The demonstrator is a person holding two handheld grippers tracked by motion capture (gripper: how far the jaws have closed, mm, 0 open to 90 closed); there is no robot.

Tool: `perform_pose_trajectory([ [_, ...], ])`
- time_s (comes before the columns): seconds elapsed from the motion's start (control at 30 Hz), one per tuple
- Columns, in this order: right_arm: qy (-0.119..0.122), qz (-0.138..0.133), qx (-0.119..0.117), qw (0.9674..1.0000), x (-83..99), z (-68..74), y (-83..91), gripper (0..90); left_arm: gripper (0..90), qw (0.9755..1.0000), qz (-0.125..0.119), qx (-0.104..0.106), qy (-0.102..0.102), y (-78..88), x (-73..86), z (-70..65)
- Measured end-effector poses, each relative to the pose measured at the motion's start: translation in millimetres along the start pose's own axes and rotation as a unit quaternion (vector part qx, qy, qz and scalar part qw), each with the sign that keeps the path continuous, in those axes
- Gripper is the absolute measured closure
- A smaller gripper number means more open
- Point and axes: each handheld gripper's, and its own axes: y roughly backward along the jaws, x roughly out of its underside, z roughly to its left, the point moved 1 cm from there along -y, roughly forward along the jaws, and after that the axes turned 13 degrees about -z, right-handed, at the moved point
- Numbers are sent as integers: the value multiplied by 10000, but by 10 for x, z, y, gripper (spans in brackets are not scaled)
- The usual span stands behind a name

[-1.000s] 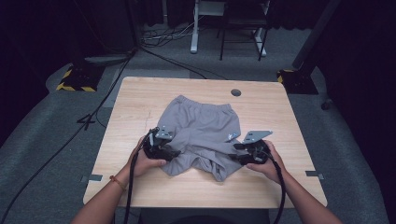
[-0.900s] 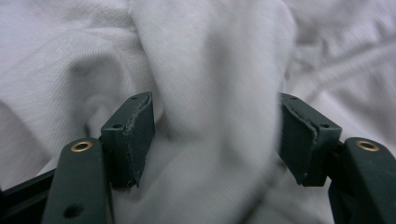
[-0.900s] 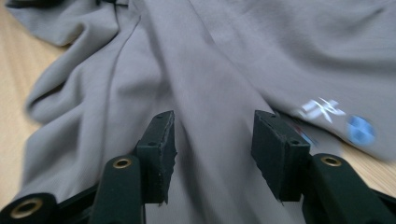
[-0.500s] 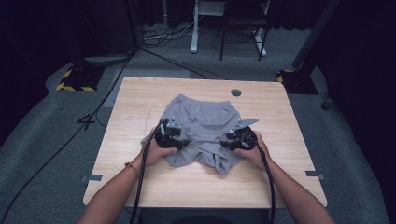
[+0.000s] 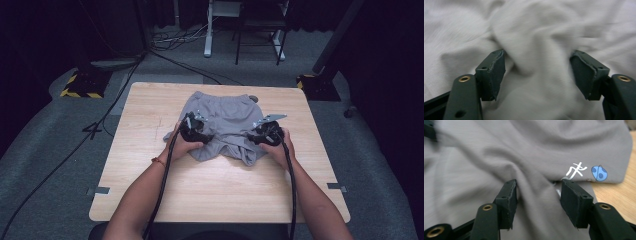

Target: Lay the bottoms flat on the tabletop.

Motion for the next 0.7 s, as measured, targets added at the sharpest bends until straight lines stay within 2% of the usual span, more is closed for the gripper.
perform_pose_trajectory([
  [0.1, 181, -63, -466, 9987, 34, 128, 275, 487, 309, 9993, -191, 252, -218, 192, 7, -212],
  [0.2, 229, -71, -868, 9959, 129, 276, 503, 482, 312, 9979, -290, 457, -344, 324, 26, -406],
  [0.23, 235, -74, -998, 9947, 158, 316, 540, 474, 320, 9970, -335, 607, -338, 356, 42, -460],
  [0.27, 328, 8, -1120, 9932, 190, 380, 578, 466, 344, 9964, -335, 704, -321, 375, 63, -510],
  [0.3, 503, 48, -1184, 9917, 217, 445, 615, 463, 345, 9966, -257, 682, -372, 393, 90, -570],
  [0.37, 627, 74, -1350, 9888, 244, 538, 672, 459, 346, 9958, -166, 795, -414, 419, 134, -629],
  [0.47, 667, 102, -1403, 9878, 266, 593, 664, 429, 346, 9965, -47, 630, -542, 499, 206, -638],
  [0.53, 826, 224, -1200, 9891, 294, 606, 592, 422, 353, 9972, 4, 544, -513, 560, 250, -583],
  [0.57, 809, 224, -1189, 9894, 302, 600, 568, 435, 367, 9975, 37, 467, -535, 588, 272, -550],
  [0.6, 753, 184, -1145, 9904, 307, 589, 539, 446, 374, 9975, 86, 414, -558, 608, 305, -514],
  [0.63, 788, 137, -1066, 9911, 306, 581, 513, 449, 392, 9975, 130, 390, -580, 613, 331, -498],
  [0.67, 825, 96, -1035, 9912, 304, 585, 508, 464, 433, 9965, 208, 384, -710, 612, 376, -466],
  [0.7, 891, 46, -977, 9912, 300, 584, 504, 487, 448, 9965, 232, 371, -716, 610, 405, -445],
])
